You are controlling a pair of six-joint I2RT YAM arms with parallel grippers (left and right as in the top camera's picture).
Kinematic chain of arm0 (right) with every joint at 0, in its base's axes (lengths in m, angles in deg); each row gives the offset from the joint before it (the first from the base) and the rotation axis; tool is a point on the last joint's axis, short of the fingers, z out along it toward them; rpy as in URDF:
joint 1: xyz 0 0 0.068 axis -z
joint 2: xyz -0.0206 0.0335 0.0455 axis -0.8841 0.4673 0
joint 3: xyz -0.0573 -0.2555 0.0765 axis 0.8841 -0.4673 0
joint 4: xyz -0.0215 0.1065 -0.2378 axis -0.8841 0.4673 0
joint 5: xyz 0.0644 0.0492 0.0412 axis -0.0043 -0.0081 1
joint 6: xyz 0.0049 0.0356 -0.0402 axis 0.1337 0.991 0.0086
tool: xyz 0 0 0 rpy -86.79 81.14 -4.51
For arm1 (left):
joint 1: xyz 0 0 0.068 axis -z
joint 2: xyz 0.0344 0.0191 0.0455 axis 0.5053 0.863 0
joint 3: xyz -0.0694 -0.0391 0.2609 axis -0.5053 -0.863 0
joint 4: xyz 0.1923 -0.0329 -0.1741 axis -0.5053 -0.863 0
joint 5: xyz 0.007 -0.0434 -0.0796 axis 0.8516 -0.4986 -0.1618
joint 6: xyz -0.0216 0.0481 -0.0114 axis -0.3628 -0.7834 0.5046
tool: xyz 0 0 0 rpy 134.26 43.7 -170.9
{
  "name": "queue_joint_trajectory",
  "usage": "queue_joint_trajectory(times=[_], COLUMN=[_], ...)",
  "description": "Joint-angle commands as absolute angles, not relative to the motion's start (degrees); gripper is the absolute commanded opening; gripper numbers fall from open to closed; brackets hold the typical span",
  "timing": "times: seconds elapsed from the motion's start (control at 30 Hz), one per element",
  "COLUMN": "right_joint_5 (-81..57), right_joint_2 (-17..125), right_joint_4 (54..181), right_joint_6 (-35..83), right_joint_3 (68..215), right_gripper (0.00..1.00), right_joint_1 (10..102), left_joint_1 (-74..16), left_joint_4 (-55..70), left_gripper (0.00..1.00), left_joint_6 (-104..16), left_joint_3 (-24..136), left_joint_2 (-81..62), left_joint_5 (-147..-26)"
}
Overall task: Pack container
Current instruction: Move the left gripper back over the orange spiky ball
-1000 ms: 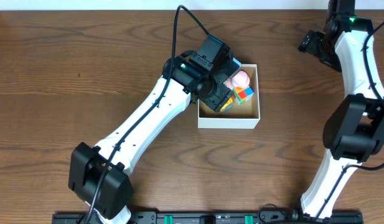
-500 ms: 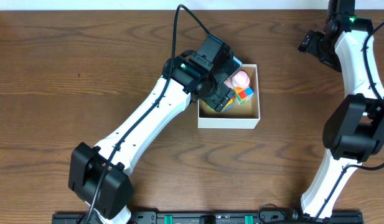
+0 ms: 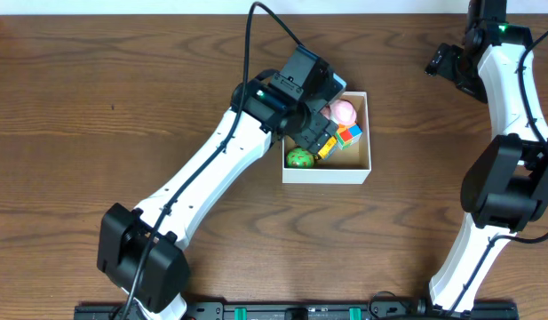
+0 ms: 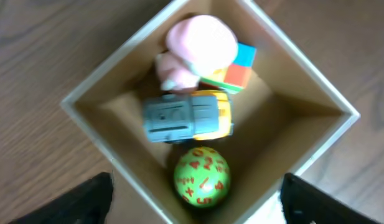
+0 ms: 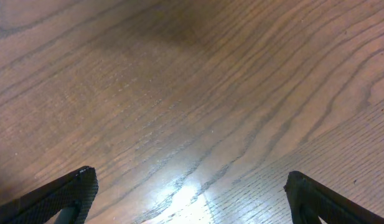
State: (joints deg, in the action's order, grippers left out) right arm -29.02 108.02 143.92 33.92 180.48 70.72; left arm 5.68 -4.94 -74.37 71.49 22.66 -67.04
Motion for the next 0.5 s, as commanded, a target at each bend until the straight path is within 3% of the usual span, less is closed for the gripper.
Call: queue_joint_trajectory(times=[0.0,0.1,0.47], right_joint_5=[-29.80,-29.80,-29.80], right_joint_2=[107.39,107.39,107.39], right_joint_4=[143.96,143.96,143.96], right_joint_6=[34.77,34.77,34.77], right_joint_3=[180.24,180.24,180.24], right_gripper=[0.99,0.99,0.99], right_joint_1=[70.72,70.72,70.72], left_joint_1=[3.26,0.28,-14.06], left_joint_4=[-5.03,-6.03,-17.20], left_gripper=[0.95,1.00,0.98], left_joint_6=[-71.66,-66.41,-51.22], left_joint_3=[72.78,72.78,72.76], left_joint_2=[19.88,18.40,17.63], left_joint_5=[-59.61,-55.41,-53.57])
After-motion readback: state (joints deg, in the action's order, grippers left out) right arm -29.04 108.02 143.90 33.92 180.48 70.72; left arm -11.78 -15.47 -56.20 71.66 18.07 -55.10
